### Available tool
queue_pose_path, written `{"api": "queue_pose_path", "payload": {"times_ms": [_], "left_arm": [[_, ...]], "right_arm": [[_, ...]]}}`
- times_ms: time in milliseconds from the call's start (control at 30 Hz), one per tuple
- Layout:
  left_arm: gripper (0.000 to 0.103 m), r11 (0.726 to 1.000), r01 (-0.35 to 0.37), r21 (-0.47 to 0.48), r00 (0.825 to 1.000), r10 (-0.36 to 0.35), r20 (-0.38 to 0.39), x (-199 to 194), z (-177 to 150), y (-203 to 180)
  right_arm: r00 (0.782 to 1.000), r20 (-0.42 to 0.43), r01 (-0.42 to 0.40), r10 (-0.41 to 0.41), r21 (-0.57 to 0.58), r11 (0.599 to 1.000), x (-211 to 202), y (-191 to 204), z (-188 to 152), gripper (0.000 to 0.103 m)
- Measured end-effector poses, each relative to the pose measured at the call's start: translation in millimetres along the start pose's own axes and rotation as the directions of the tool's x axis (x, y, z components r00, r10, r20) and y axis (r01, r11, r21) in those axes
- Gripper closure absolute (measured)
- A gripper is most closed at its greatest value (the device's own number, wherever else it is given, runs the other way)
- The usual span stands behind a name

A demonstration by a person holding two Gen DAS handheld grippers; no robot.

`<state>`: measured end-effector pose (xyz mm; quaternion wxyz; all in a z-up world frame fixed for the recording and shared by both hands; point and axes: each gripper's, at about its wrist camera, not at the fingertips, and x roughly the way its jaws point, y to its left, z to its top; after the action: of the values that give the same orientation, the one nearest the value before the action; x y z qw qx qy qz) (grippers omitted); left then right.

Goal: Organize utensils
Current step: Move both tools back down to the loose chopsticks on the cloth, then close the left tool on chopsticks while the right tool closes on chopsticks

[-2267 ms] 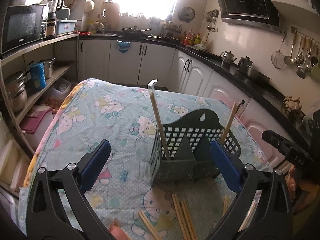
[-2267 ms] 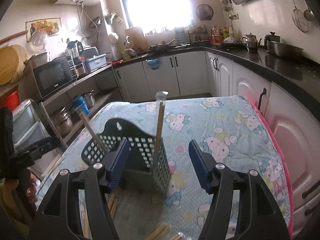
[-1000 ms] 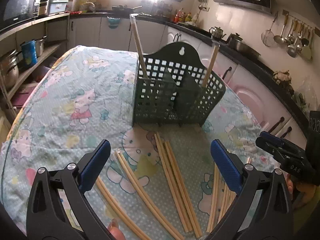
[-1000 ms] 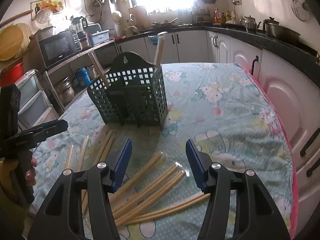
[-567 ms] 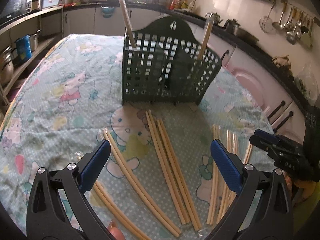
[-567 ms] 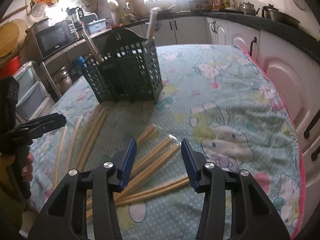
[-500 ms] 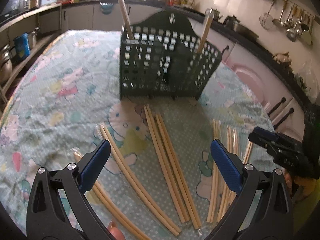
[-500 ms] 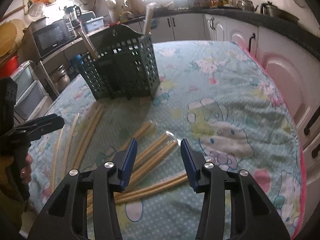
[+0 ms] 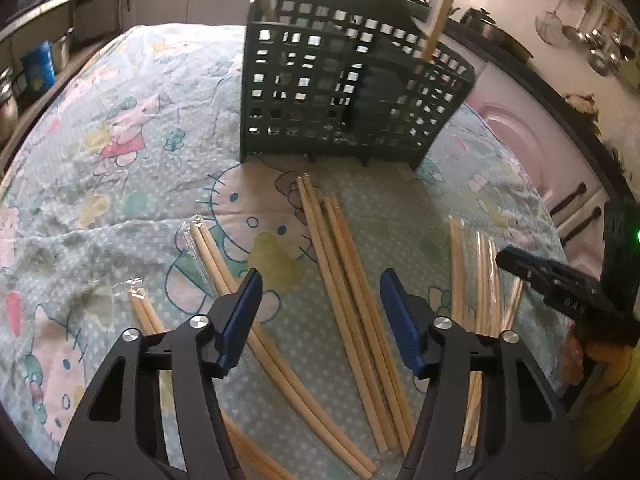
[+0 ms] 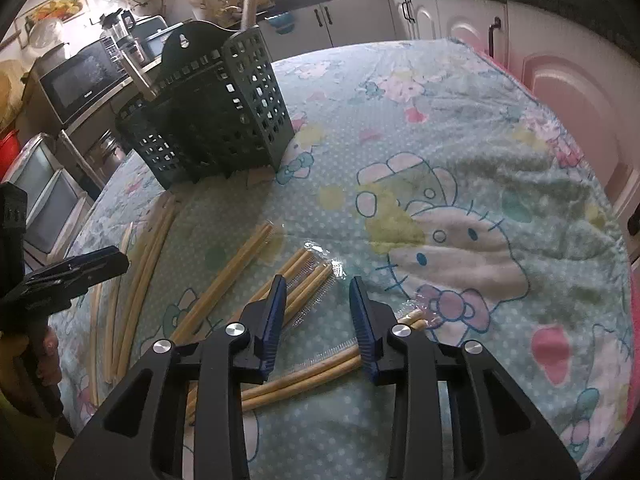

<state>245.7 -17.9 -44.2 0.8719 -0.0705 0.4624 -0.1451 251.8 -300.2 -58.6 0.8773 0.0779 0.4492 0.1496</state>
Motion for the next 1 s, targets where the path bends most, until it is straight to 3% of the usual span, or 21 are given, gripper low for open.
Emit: {"api": "queue_pose_path", "payload": {"times_ms": [267,333,1000], "left_arm": [[0.069,0.998,0.013,-0.061,1.000,-0.014,-0.015,15.2,24.4,13.4],[0.071,0.997,0.016,-0.077,1.000,-0.018,-0.023,21.4,30.6,16.3],[0.088,0.997,-0.044,-0.063,0.998,0.041,-0.048,52.5,55.4,12.6]], "right_arm": [[1.000,-0.003,-0.021,0.021,0.027,0.999,6.8,-6.4,4.8,0.088],[1.000,0.002,-0.019,0.019,0.032,0.999,7.8,-8.4,6.8,0.096],[1.000,0.016,-0.019,0.019,0.020,1.000,13.7,-19.6,19.0,0.100]]}}
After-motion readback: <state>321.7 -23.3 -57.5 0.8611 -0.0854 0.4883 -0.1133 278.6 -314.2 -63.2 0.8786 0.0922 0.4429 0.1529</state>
